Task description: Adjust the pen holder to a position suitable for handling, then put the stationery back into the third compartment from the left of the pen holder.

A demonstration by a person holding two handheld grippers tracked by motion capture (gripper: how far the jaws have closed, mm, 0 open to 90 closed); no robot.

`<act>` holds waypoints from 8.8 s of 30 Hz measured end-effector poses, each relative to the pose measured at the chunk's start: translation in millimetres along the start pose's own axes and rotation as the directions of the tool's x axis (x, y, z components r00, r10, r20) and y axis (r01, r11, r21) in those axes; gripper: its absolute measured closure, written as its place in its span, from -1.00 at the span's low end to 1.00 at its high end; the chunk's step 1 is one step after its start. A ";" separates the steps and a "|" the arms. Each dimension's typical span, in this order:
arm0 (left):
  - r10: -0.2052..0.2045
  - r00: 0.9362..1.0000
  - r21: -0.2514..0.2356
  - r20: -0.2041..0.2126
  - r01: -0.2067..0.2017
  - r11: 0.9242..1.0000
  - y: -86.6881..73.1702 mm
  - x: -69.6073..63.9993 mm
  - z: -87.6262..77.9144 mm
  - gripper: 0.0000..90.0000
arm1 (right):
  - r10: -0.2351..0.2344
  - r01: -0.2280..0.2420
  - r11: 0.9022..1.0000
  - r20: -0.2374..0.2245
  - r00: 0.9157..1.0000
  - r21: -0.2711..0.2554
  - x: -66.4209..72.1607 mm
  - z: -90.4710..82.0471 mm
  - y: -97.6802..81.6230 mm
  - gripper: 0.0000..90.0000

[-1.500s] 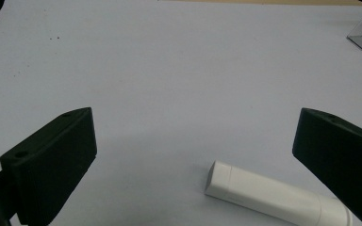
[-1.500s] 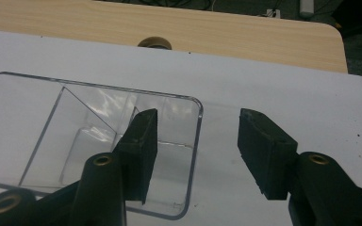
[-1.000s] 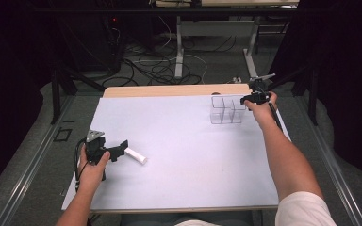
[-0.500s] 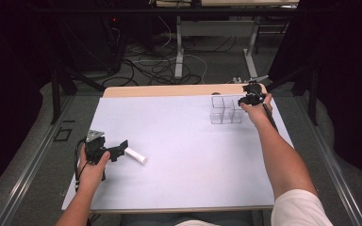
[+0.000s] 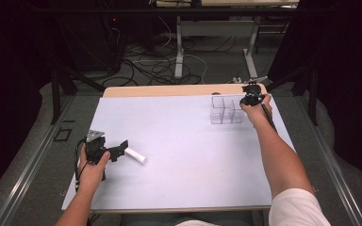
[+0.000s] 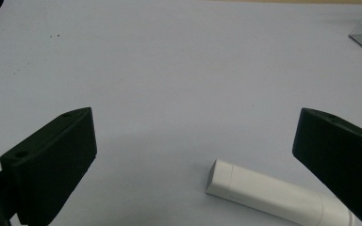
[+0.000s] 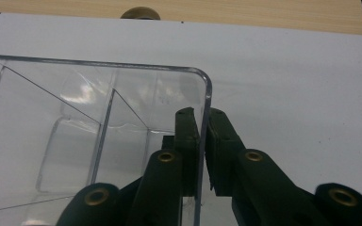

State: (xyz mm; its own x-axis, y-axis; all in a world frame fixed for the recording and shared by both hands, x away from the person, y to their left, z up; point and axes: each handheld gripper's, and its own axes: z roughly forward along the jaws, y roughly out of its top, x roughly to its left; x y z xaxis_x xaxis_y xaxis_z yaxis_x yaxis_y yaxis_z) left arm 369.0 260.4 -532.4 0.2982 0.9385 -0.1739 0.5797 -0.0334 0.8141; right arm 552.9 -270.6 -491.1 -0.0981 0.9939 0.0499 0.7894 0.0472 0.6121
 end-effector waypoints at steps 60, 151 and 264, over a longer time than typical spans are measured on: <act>0.011 1.000 -0.005 0.005 -0.011 1.000 1.7 -1.5 1.1 -0.99 | 0.078 -0.054 0.994 -0.275 0.958 0.095 100.6 -31.8 -43.6 0.61; 0.006 1.000 -0.026 0.003 -0.006 1.000 0.2 0.5 -3.7 -1.00 | -0.454 0.320 0.878 -0.408 0.792 -0.356 181.0 -70.1 -100.1 -0.49; -0.028 0.999 -0.055 -0.015 0.027 0.998 6.3 12.8 -8.5 -1.00 | -0.523 0.613 0.787 -0.595 0.610 -0.063 340.3 -21.6 -118.2 0.29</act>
State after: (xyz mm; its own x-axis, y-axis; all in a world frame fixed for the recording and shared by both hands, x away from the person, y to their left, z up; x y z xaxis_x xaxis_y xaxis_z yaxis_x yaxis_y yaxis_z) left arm 370.0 275.1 -524.8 0.2701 0.9443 -0.1882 0.5452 0.0111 0.8382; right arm 413.1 59.8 -529.4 -0.8333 0.5226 0.1802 0.5232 0.6405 0.5622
